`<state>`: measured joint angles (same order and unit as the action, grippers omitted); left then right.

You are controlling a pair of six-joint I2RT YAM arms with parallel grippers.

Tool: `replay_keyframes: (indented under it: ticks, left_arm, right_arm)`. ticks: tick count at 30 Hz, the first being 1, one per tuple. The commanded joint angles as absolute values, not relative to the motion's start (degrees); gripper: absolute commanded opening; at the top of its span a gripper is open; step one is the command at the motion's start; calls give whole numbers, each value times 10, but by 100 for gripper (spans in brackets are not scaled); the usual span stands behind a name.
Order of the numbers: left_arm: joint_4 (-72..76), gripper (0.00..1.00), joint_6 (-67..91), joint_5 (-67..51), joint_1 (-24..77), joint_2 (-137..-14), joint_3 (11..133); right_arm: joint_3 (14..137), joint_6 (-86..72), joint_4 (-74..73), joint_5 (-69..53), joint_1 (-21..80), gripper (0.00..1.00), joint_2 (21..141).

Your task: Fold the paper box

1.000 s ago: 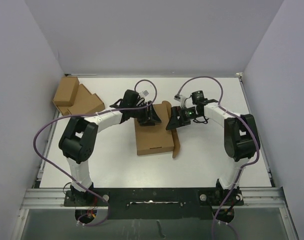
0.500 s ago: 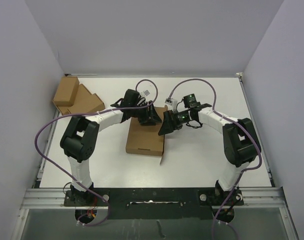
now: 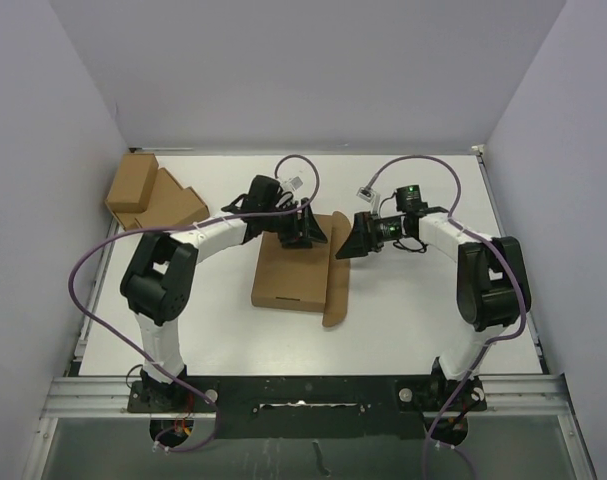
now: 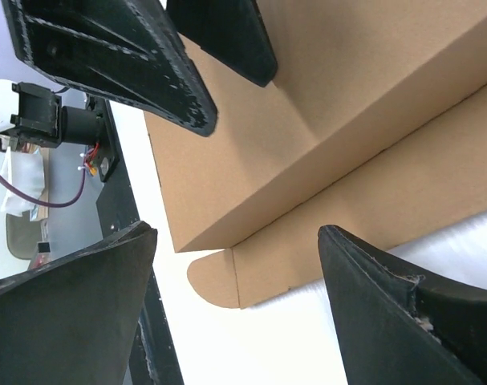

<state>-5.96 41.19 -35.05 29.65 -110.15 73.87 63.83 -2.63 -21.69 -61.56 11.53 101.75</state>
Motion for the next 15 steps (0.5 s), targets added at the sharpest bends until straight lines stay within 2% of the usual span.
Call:
replay_keyframes:
  ticks: [1, 5, 8, 11, 12, 15]
  left_arm:
    - [-36, 59, 375, -365, 291, -1040, 772]
    - [-11, 64, 335, -349, 274, -972, 727]
    - [1, 68, 287, -318, 256, -911, 667]
    - [-2, 80, 244, -275, 234, -850, 615]
    - [-3, 87, 240, -261, 217, -834, 592]
    - [0, 91, 258, -288, 171, -819, 548]
  right_arm:
    - [649, 7, -221, -638, 93, 83, 997]
    - [649, 11, -222, -604, 61, 81, 992]
    - [642, -18, -203, -553, 52, 72, 997]
    - [662, -45, -189, -502, 44, 61, 1032]
    - [687, -35, -197, -487, 44, 60, 1054]
    - [746, 4, -208, -463, 42, 60, 1096]
